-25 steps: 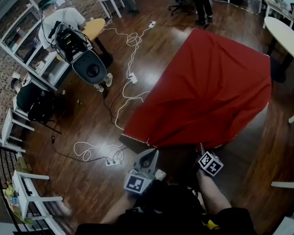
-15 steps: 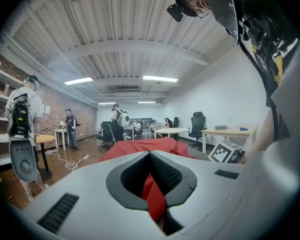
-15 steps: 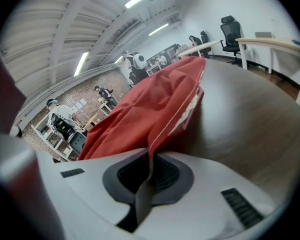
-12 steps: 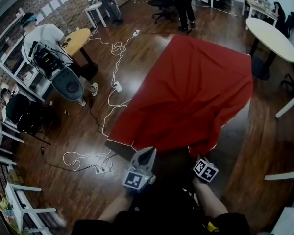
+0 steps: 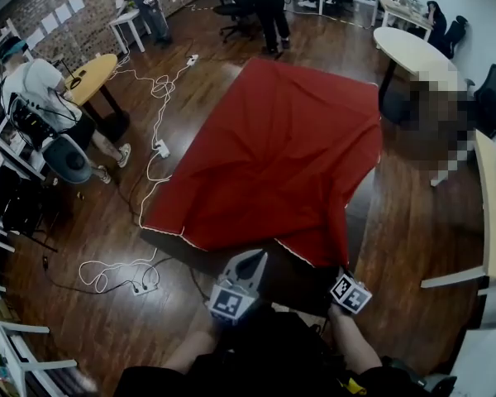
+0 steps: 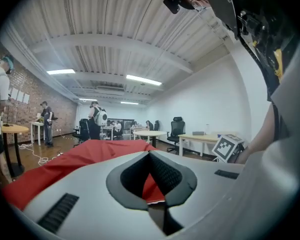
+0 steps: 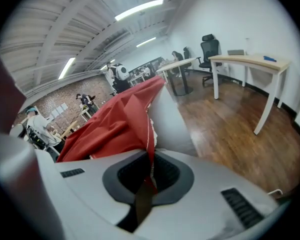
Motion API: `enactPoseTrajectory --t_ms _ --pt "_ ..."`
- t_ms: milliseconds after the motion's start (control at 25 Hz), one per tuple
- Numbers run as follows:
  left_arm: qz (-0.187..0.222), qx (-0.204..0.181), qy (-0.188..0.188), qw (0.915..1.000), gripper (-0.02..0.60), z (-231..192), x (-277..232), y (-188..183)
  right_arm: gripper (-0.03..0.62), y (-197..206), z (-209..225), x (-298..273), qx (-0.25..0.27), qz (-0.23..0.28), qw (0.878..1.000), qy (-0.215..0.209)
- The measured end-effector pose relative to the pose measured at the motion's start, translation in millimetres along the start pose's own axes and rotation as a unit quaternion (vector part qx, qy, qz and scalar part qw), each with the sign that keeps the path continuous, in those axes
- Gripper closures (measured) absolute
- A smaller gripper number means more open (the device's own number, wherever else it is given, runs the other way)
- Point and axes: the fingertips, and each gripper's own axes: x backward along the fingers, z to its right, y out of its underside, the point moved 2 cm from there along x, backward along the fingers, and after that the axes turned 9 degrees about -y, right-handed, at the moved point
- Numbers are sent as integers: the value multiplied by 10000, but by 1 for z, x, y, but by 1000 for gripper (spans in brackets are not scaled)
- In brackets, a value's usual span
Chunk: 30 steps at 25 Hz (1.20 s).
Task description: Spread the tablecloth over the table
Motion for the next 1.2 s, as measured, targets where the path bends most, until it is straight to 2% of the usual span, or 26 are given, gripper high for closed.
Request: enactPoseTrajectory --t_ms 120,280,360,400,440,480,680,880,1000,1080,1200 --pt "28 -10 209 9998 581 14 10 -1 588 -6 34 23 -14 204 9986 486" --pt "143 273 85 9995 581 5 17 -10 564 -8 53 39 332 179 9932 1098" --pt "183 339 -8 9993 581 0 22 -19 554 -10 39 49 553 191 9919 1130" --pt "184 335 -25 9993 581 -3 25 -22 528 -11 30 51 655 197 9917 1087" --pt "186 318 -21 9993 581 -7 27 -24 463 -11 22 52 735 196 9915 1056" --pt "190 297 1 9994 581 -10 29 -23 439 -9 16 53 791 197 9910 1062" --pt "180 399 89 9990 581 -25 43 -12 437 -3 0 64 990 373 9861 1281" --pt "86 725 119 9973 581 -30 47 0 437 0 13 90 909 441 9814 1630" --pt "44 843 127 9963 581 -33 47 6 438 -1 14 109 1141 527 9753 1815" --pt "61 894 136 9959 581 -33 48 6 439 -7 8 116 1353 586 9729 1779" --pt "70 891 147 9959 581 -29 50 5 439 -13 -11 109 1553 613 9752 1454"
